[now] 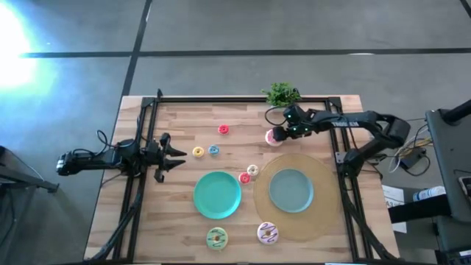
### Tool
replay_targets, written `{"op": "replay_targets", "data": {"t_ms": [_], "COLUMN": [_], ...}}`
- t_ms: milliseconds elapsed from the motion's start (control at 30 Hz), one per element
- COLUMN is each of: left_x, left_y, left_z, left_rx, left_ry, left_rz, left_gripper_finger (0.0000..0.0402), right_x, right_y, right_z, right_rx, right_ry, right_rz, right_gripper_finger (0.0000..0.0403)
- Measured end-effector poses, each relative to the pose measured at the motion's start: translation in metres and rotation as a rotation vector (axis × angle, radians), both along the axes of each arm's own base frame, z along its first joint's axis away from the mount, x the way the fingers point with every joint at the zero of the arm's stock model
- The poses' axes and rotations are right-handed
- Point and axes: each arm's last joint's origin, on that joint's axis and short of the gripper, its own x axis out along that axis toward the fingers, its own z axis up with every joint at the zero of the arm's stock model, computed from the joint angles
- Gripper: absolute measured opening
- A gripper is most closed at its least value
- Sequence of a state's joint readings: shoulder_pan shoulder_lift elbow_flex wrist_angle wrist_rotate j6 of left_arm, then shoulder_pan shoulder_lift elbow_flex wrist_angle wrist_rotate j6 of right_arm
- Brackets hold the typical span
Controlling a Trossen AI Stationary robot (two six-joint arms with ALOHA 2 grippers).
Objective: Pick & Place donuts
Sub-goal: Put the large pink donut on the light blue plate
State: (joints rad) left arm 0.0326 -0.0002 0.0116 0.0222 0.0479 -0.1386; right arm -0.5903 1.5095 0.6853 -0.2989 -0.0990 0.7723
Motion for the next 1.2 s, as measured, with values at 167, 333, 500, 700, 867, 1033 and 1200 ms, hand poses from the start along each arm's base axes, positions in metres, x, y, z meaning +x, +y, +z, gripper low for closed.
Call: {"op": "replay_targets", "data": {"t_ms": [167,333,500,700,867,1033,1200], "left_x": [0.0,0.0,0.0,0.0,0.0,0.0,0.0], "left_y": [0.0,0.0,0.0,0.0,0.0,0.0,0.0], "left_z": [0.0,0.0,0.0,0.0,0.0,0.0,0.0], "left_rx": [0.0,0.0,0.0,0.0,0.0,0.0,0.0], "left_ry": [0.0,0.0,0.0,0.0,0.0,0.0,0.0], "left_rz": [0.0,0.0,0.0,-0.001,-0.001,0.0,-0.001], "left_gripper_finger": [0.0108,0.0108,0.0108,0.0108,0.0108,0.0108,0.0108], "right_x": [0.007,0.016,0.021,0.02,0.012,-0.002,-0.01], "right_y": [-0.004,-0.011,-0.014,-0.013,-0.006,0.011,0.06], "right_z": [-0.006,0.0,-0.006,-0.012,0.001,0.031,0.063], "right_rx": [0.007,-0.016,-0.001,0.016,0.032,0.028,0.059], "right_ry": [0.008,-0.017,0.0,0.041,0.037,0.044,-0.013], "right_rz": [-0.003,-0.003,0.015,0.051,0.088,0.15,0.415], "right_gripper_finger": [0.0226,0.0226,0.021,0.0126,0.003,0.0015,0.0014]}}
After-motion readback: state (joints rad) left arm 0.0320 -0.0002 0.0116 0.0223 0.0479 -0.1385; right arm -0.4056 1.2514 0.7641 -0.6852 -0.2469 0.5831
